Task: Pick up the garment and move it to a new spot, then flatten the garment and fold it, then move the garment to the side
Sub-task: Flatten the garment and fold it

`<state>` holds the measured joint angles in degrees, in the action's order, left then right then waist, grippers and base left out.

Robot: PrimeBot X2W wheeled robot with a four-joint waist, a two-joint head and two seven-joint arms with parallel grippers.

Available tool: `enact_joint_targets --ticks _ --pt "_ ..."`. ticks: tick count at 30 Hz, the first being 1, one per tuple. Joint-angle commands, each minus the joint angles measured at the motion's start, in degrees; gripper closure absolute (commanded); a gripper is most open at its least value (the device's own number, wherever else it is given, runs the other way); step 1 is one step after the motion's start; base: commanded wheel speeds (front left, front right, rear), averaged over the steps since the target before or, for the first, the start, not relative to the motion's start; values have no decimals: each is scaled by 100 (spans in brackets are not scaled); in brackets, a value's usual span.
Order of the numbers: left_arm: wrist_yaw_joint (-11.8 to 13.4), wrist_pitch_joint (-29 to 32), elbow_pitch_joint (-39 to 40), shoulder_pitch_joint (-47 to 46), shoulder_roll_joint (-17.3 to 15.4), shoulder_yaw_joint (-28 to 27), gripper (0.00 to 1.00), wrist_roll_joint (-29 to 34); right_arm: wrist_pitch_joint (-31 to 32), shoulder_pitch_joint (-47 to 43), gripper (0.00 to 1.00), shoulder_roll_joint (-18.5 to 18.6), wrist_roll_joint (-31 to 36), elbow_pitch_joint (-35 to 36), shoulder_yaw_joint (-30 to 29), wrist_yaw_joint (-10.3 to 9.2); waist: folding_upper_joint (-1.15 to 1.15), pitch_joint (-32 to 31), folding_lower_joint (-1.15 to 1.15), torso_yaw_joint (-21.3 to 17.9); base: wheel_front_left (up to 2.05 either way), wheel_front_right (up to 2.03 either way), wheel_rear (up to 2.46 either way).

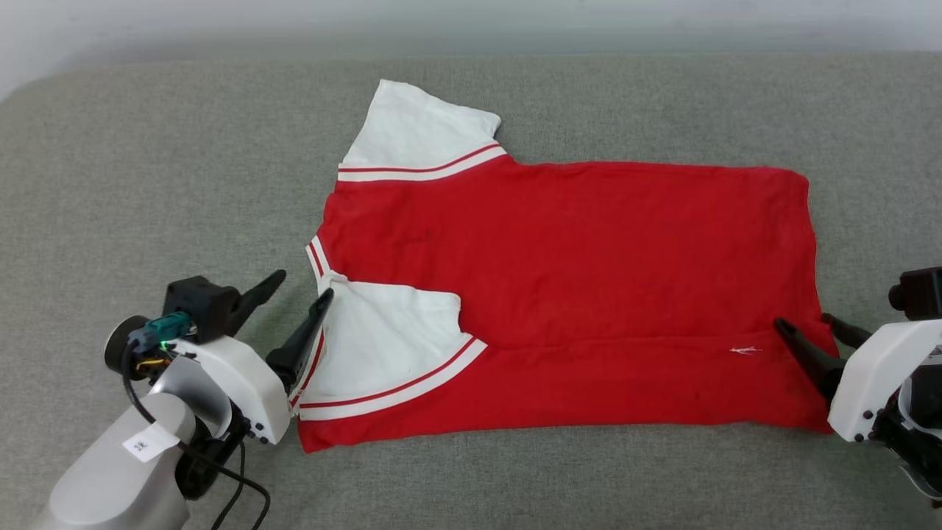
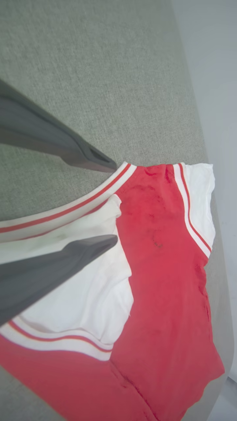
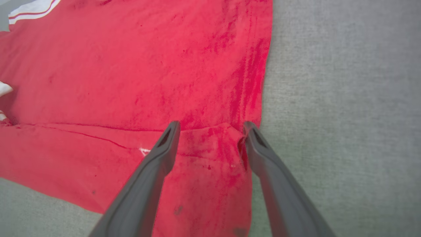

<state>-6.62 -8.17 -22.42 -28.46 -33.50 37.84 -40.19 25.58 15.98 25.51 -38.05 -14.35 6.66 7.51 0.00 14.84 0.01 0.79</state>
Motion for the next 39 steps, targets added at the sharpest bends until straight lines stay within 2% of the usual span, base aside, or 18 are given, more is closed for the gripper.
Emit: enact_joint_targets --ticks 1,3,9,17,20,28,32,39 --pt "49 -172 -102 54 55 -90 0 -41 -134 85 0 90 164 48 78 -4 0 -93 -1 14 0 0 0" --pt "93 -339 -208 144 143 -121 0 -64 -373 63 0 202 408 85 162 -5 0 -196 -1 37 0 0 0" --pt "255 -580 -203 551 312 -355 0 -313 -650 -152 0 146 827 346 125 -5 0 -559 -1 88 0 0 0" --pt "718 -637 590 1270 292 -748 0 -653 142 -707 0 -62 1509 1007 -274 -5 0 -844 -1 137 0 0 0" --pt "950 -431 966 1563 252 -810 0 -840 586 -931 0 -293 1665 1325 -583 -5 0 -867 -1 147 0 0 0" --pt "1546 604 1849 2295 20 -693 0 -1291 1579 -1484 0 -999 2109 2025 -1290 -5 0 -711 -1 88 0 0 0" --pt "1701 951 2035 2415 -55 -574 0 -1326 1715 -1598 0 -1249 2226 2274 -1457 -5 0 -570 -1 41 0 0 0" --pt "1921 1235 1956 2247 -76 -486 0 -1252 1682 -1537 0 -1390 2265 2484 -1510 -5 0 -320 -1 -72 0 0 0"
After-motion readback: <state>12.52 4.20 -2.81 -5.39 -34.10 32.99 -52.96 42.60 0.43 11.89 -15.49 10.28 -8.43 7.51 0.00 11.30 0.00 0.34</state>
